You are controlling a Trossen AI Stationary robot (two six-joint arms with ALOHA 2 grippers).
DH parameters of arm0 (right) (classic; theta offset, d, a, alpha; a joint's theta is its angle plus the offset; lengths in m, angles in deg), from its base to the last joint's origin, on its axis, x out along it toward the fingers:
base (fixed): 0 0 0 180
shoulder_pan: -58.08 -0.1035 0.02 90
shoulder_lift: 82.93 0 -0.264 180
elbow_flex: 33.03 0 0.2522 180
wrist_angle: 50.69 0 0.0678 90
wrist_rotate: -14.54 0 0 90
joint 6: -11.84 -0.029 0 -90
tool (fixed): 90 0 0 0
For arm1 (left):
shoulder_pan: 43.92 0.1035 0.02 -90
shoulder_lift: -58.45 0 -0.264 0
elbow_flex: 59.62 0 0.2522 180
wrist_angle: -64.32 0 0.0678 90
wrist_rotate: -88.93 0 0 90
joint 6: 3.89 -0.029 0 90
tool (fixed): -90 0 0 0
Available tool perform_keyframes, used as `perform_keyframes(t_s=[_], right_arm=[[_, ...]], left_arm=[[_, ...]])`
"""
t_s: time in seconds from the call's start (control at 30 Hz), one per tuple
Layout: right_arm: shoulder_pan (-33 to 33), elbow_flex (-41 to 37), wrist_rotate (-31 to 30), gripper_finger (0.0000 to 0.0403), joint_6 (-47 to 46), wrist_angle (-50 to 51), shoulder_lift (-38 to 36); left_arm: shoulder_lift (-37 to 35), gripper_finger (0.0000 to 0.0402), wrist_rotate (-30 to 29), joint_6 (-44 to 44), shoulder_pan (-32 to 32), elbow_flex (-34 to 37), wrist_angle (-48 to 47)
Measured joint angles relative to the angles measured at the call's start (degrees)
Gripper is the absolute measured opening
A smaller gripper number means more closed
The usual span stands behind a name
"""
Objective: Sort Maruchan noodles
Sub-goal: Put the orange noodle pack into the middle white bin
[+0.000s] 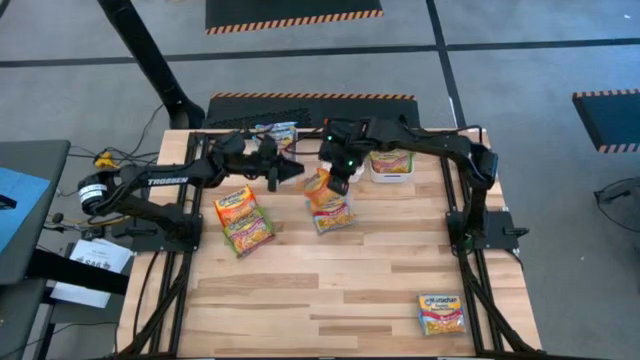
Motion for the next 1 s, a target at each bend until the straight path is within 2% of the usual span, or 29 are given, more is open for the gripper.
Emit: perform_keyframes(t_s=[0.13,0.23,0.57,0.67,0.8,1.0], right_arm=[[2.27,1.43,-4.8,0.0004,3.08,3.6,-1.49],[4.73,1.52,-5.24,0.0004,3.39,2.89,-3.48],[14.22,0.55,-13.09,0.0004,2.68,-4.94,-11.54],[17.32,-3.12,-14.14,0.0004,0.07,-9.61,-13.97],[19.81,-11.76,-14.27,0.0005,-4.54,-17.17,-16.81],[18.98,-23.73,-12.86,0.0005,-10.96,-29.44,-19.69]], left_arm=[[0.0,0.0106,0.41,2.48,2.66,0.0,7.9],[-0.02,0.0107,0.72,3.13,4.28,-0.02,12.0],[-0.04,0.0107,1.02,6.4,6.1,-0.04,12.99],[-0.04,0.0107,1.05,5.02,6.1,-0.04,12.96],[-0.04,0.0107,1.05,2.7,6.1,-0.04,12.96],[-0.04,0.0107,0.27,-1.43,6.18,-0.04,12.92]])
